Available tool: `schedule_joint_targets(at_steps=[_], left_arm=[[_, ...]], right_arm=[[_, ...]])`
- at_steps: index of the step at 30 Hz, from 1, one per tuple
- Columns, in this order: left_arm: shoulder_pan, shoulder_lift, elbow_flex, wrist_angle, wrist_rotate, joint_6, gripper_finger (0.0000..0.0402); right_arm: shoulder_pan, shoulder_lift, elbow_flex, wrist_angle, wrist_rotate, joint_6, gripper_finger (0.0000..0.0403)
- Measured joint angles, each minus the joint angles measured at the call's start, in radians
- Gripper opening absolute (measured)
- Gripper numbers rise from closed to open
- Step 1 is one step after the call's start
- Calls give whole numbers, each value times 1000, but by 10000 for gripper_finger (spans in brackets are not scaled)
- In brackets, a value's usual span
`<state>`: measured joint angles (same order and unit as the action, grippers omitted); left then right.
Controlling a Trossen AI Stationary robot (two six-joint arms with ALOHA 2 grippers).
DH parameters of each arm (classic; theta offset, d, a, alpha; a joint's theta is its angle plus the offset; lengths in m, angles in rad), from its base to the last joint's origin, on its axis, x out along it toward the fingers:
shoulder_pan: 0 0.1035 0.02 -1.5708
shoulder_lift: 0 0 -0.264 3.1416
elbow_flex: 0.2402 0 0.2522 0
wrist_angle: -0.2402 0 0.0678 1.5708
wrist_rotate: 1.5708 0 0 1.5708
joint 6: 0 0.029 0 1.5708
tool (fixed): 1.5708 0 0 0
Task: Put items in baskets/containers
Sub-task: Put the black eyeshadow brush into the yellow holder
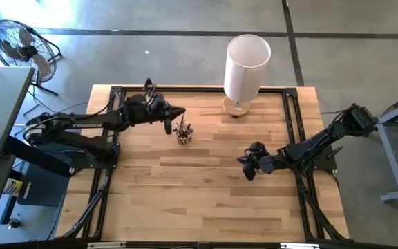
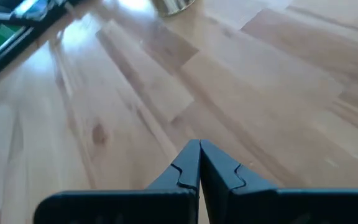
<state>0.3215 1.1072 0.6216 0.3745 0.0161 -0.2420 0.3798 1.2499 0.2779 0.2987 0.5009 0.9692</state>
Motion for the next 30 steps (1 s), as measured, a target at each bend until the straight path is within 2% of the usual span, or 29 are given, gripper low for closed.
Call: schedule_joint_targets(at_steps=[4, 9, 18, 22, 30], left_arm=[[52, 50, 2, 26, 142, 9, 0], [57, 130, 3, 39, 225, 36, 0], [58, 239, 3, -9, 291, 87, 0], [58, 240, 3, -93, 284, 87, 1], [58, 217, 30, -84, 345, 101, 26]], right_arm=[[-1, 0, 0, -1, 53, 56, 3], [-35, 0, 0, -2, 39, 104, 3], [-123, 0, 0, -2, -59, 97, 3], [-150, 0, 0, -2, -101, 61, 3], [-178, 0, 0, -3, -127, 12, 3]])
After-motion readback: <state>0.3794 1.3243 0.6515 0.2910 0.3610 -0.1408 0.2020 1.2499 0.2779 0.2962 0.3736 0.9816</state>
